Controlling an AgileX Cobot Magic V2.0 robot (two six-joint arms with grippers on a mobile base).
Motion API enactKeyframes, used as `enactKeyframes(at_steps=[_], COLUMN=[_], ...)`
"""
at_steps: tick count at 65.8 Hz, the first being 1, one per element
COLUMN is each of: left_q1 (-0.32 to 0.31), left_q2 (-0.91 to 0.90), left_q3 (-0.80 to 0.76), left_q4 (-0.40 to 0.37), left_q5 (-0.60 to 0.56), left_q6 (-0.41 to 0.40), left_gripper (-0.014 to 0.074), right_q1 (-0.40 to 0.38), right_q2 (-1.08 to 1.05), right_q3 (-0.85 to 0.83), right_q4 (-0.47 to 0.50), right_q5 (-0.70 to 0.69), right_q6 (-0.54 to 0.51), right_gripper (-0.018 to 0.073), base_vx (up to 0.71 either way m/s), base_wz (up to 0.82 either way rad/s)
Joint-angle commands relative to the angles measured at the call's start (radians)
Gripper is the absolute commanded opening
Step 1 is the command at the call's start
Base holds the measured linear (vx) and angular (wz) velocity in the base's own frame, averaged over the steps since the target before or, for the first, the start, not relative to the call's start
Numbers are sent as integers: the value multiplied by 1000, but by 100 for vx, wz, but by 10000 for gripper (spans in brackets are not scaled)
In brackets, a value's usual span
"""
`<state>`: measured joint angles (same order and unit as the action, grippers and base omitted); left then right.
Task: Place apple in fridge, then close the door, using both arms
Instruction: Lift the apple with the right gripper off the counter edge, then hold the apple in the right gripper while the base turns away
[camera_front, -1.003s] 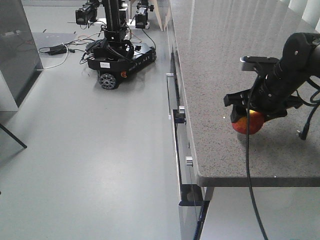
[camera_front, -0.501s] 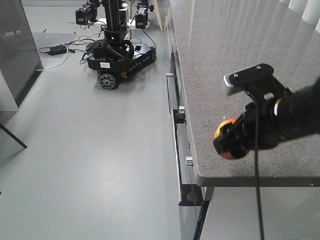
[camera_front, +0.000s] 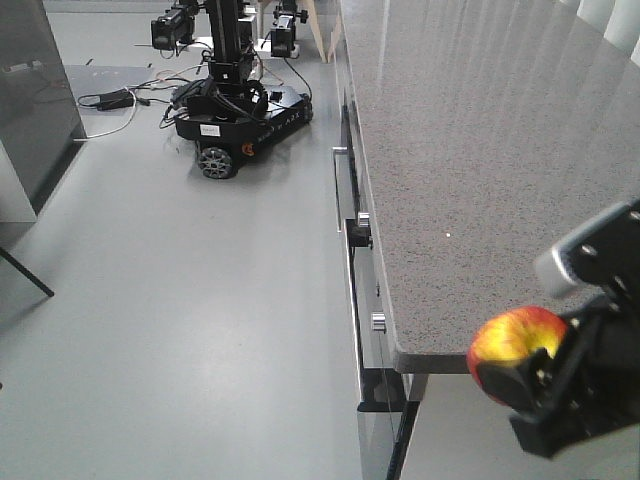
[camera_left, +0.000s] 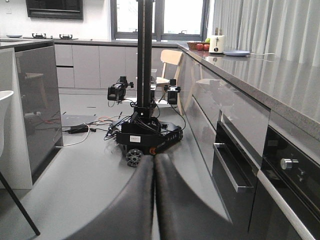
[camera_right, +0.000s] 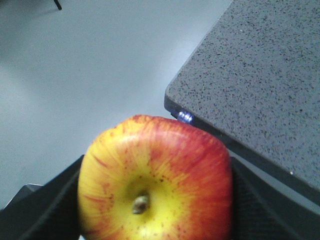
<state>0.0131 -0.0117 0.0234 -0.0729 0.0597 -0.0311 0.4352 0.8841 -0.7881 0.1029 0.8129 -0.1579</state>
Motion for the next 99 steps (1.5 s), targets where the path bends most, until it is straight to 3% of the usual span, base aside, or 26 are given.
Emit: enactKeyframes(at_steps=[1,26,99], left_q1=[-1,-1,-1], left_q2=[-15,-15,-15], left_q3=[30,30,30], left_q4=[-4,-4,-4], left_q5=[-74,-74,-74], left_q6=[-8,-8,-8], left_gripper=[-6,-6,-6], right_q1=[0,-3,-3], right_q2=[-72,-237,-241], right_q3=[6,72,72], right_q4=[4,4,4], right_q5=[-44,46,58], right_q6=[-10,-3,-3], right_gripper=[357,357,357], base_vx=[0,0,0], base_wz=[0,0,0])
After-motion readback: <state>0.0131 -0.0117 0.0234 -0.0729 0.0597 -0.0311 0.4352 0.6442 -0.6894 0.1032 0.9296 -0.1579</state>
